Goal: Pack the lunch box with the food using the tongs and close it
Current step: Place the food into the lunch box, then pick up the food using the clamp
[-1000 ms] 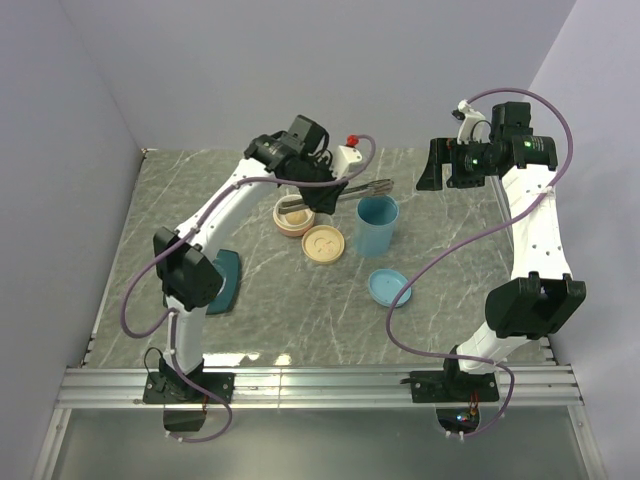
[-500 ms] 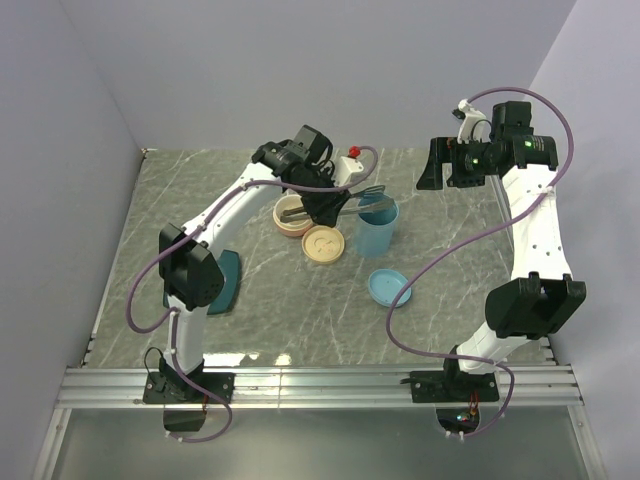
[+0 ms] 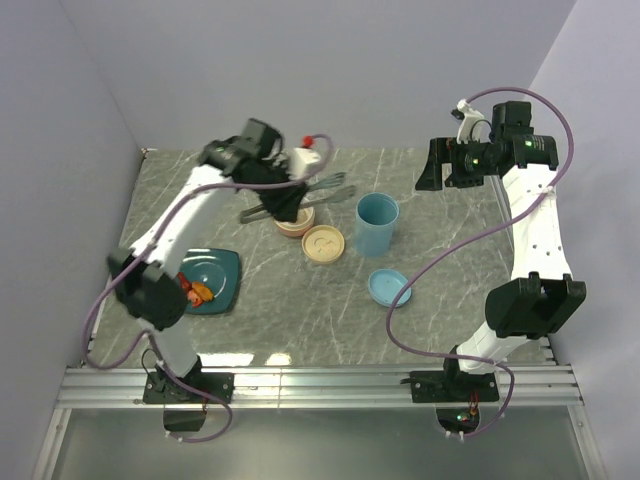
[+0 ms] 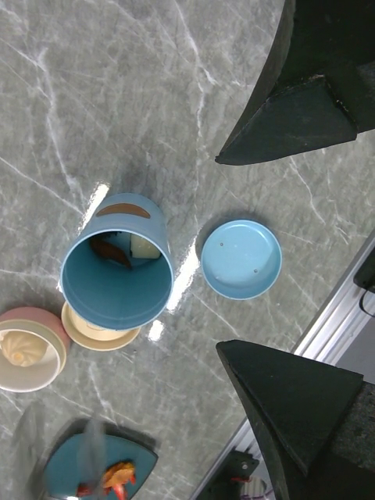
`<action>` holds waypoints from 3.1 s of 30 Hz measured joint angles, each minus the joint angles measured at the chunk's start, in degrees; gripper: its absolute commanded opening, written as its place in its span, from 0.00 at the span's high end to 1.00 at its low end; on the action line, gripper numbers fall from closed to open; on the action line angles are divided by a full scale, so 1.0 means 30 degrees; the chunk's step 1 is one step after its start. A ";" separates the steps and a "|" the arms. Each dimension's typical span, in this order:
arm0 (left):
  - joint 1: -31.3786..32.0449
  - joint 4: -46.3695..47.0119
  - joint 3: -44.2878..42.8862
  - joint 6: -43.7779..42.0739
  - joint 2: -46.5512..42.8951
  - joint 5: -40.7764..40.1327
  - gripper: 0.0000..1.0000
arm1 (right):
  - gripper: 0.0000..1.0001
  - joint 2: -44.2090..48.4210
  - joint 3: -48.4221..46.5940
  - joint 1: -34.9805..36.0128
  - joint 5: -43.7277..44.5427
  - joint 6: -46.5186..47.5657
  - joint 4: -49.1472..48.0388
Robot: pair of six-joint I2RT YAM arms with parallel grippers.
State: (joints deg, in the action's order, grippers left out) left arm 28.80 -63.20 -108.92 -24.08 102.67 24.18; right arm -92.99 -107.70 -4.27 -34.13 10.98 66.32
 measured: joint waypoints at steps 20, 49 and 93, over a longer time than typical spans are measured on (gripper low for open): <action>-1.5453 -0.4022 1.1548 -0.6783 -1.0316 -0.1209 0.50 | 0.00 -0.0036 0.0007 0.0102 -0.0816 0.0306 0.0313; -1.8586 -0.4299 1.8411 -0.4189 -1.4367 -0.5850 0.54 | 0.00 -0.0044 0.0525 0.0415 -0.0801 0.0517 0.0284; -1.6976 -0.1734 1.7588 -0.2193 -0.9952 -0.6273 0.73 | 0.00 -0.0051 0.0678 0.0430 -0.0780 0.0576 0.0321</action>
State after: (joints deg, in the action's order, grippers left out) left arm -22.13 -68.40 -56.16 -30.65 72.82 5.37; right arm -93.14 -105.67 -2.98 -36.47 12.71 67.29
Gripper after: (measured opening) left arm 0.355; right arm 0.996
